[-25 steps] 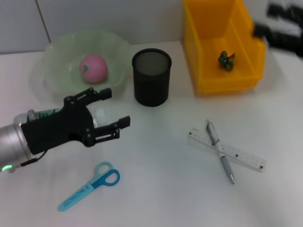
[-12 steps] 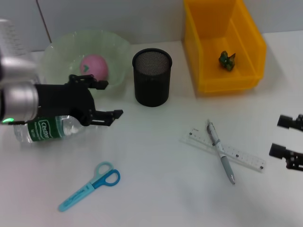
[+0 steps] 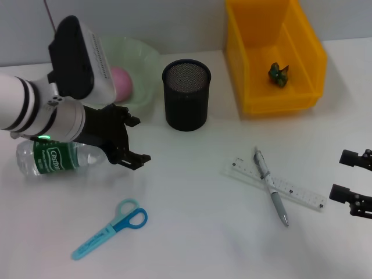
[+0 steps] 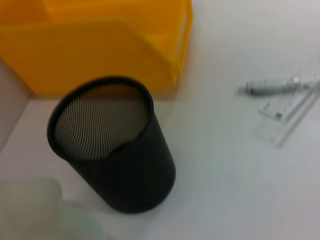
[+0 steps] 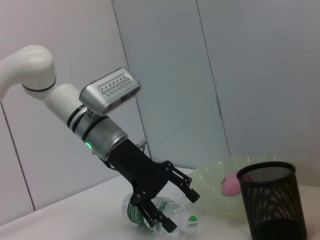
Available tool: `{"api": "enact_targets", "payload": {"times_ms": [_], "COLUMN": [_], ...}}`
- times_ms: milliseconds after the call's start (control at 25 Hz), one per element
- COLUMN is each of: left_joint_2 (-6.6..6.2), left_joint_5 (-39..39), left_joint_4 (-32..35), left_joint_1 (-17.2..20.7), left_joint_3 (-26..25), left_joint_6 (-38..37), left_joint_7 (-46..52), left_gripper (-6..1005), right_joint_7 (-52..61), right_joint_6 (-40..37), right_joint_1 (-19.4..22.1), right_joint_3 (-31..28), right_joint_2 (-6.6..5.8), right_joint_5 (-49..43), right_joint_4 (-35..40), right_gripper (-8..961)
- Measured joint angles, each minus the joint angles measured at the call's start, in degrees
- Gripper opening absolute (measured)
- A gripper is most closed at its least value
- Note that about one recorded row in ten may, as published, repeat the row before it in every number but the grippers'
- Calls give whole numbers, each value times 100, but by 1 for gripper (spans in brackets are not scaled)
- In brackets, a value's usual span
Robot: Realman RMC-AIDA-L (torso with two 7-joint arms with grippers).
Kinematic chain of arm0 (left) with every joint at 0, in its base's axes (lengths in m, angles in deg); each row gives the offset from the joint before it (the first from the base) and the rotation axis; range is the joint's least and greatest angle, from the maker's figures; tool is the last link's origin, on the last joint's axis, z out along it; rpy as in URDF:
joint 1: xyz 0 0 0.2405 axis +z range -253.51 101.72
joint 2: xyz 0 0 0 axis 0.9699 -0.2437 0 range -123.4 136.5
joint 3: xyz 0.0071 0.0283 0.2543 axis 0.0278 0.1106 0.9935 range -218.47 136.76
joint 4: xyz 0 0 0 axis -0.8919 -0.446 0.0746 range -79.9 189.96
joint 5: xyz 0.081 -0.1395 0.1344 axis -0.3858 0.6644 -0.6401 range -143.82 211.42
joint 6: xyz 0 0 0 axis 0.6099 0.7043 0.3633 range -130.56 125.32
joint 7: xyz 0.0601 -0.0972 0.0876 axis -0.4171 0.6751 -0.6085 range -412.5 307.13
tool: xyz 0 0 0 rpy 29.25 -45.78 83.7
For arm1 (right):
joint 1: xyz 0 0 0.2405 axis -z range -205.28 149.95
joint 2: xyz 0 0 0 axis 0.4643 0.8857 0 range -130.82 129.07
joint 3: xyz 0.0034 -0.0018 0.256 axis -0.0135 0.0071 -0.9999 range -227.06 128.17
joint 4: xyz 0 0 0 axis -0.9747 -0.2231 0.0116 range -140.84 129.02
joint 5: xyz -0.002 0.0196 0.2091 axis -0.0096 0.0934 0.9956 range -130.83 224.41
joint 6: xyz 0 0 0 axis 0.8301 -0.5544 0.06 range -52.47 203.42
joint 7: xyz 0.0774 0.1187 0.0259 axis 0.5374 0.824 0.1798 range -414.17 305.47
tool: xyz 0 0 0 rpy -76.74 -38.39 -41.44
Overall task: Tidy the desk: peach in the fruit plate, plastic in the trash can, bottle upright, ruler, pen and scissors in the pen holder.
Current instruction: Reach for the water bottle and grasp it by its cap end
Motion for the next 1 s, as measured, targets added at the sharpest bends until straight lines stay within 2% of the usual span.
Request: {"api": "enact_targets", "payload": {"times_ms": [160, 1000], "left_joint_2": [9, 6], "left_joint_5": [-424, -786], "left_joint_4": [-25, -279], "left_joint_1": [-85, -173], "left_joint_3": [208, 310], "left_joint_6": [117, 431], "left_joint_7": [330, 480], "left_gripper": [843, 843], "right_joint_7": [-15, -16], "right_joint_6": [8, -13], "right_joint_1": [-17, -68], "right_joint_3": [14, 32], "right_joint_2": [-1, -1], "right_joint_5": [-9, -151], "right_joint_4": [-39, -174], "right_gripper": [830, 826]}}
